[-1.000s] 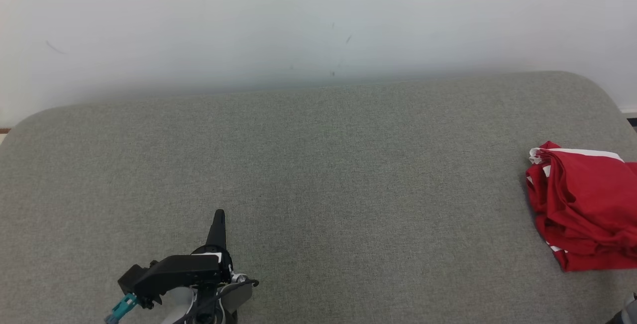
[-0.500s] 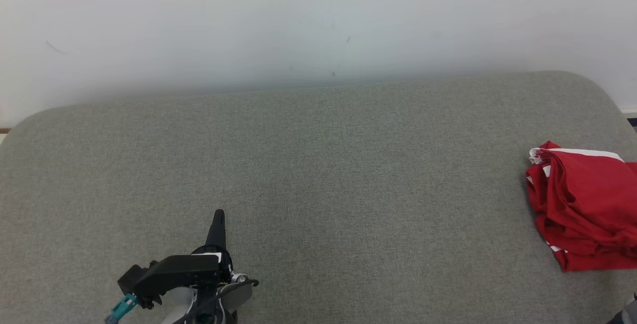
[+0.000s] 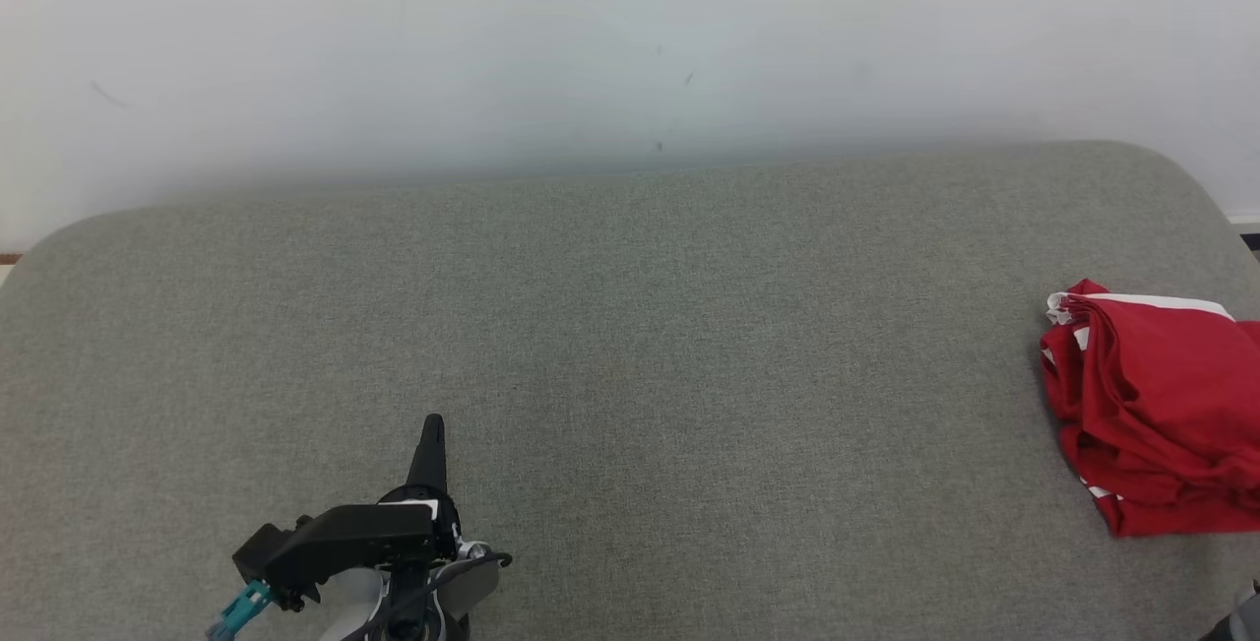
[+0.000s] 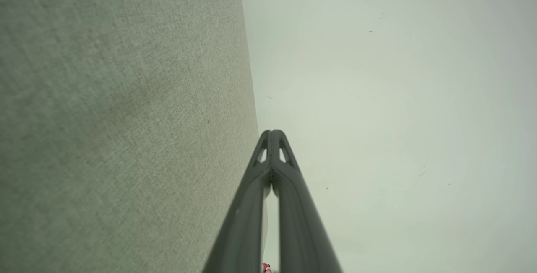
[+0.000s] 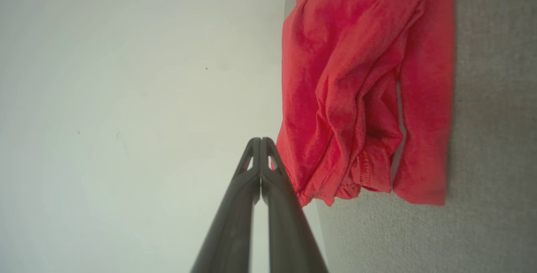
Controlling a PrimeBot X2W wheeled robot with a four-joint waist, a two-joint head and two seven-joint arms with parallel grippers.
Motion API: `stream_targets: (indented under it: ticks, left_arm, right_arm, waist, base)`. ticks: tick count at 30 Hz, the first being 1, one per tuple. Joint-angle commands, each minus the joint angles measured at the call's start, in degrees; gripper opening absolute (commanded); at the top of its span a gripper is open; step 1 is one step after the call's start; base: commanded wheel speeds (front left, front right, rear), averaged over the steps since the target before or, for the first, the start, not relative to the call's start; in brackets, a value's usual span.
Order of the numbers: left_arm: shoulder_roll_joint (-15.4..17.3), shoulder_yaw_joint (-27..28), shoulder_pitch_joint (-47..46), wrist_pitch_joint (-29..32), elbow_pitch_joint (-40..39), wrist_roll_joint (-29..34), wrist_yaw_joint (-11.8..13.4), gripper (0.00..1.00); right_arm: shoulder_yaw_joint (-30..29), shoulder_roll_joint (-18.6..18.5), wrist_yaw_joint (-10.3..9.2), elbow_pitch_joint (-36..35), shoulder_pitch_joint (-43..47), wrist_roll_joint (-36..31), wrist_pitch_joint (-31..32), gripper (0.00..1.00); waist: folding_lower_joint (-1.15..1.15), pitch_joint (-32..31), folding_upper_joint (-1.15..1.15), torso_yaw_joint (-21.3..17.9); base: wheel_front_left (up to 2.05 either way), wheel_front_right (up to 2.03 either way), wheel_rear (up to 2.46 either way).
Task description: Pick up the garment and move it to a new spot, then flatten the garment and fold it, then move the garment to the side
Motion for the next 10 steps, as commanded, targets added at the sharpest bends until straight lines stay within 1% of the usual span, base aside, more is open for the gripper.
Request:
stream_targets:
  ticks: [1, 10]
  left_arm:
    - [0.1, -0.1, -0.2, -0.1, 0.2, -0.2, -0.3, 0.00]
    - [0.1, -0.1, -0.2, -0.1, 0.2, -0.2, -0.3, 0.00]
  right_arm:
    - [0.0, 0.1, 0.02, 0.1, -0.3, -0.1, 0.2, 0.00]
    - [-0.1, 0.1, 0.02, 0.0, -0.4, -0.1, 0.2, 0.00]
  waist:
    - [0.00, 0.0, 0.00, 0.0]
    - [0.00, 0.0, 0.00, 0.0]
  base:
    - [0.00, 0.00, 0.00]
    - [0.00, 0.00, 0.00]
